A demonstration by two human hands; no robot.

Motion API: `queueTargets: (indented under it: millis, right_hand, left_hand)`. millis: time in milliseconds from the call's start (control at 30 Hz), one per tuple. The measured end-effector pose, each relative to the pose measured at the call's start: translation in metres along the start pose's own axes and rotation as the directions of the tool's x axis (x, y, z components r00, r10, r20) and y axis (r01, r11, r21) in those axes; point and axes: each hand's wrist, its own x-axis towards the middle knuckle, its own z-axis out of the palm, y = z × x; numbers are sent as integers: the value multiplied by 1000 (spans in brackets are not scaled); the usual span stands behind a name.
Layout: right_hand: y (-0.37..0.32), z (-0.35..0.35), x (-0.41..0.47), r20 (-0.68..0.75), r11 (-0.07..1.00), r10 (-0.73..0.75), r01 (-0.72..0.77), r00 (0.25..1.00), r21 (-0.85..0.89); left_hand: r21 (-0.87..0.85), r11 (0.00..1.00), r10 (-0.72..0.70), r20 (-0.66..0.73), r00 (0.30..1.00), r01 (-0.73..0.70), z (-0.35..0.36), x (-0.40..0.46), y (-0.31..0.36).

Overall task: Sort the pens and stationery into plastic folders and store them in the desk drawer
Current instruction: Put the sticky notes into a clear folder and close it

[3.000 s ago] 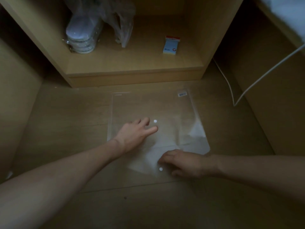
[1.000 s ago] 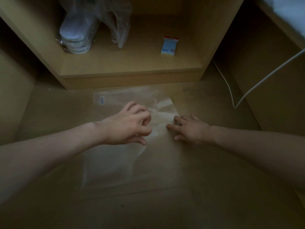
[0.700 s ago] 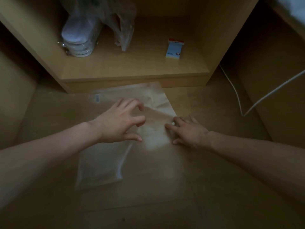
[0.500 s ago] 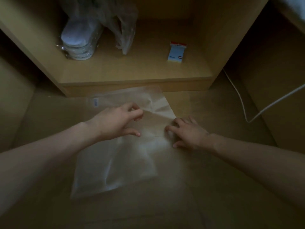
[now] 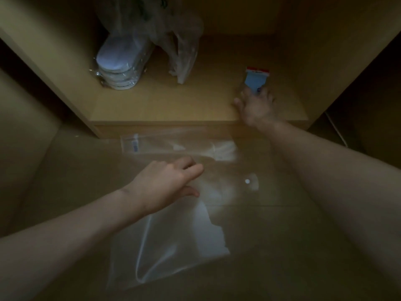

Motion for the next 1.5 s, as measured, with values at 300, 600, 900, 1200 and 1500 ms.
queueTargets:
  millis: [300,600,900,1200,1500]
  right_hand:
    - [-2,7,18,54,995,23,-18,998,-97]
    - [15,8,-12,-207,992,-119,127,971,27]
    - [3,-20,-96,-93,560,72,37,993,828]
    - [26,-24,-155,474,683,-467,-36,746,729]
    - [-22,38,-184,418,697,-716,590,558,407]
  left_hand:
    - [10,1000,25,-1,1000,-25,1,0,-2]
    - [17,1000,-23,85,996,22,-1,3,0]
    - [1,999,45,8,999,-45,-19,-7,-1]
    - [77,990,123,-36,992,-120,-25,-32,1]
    - [70,975,213,2,977,-212,-23,-41,14]
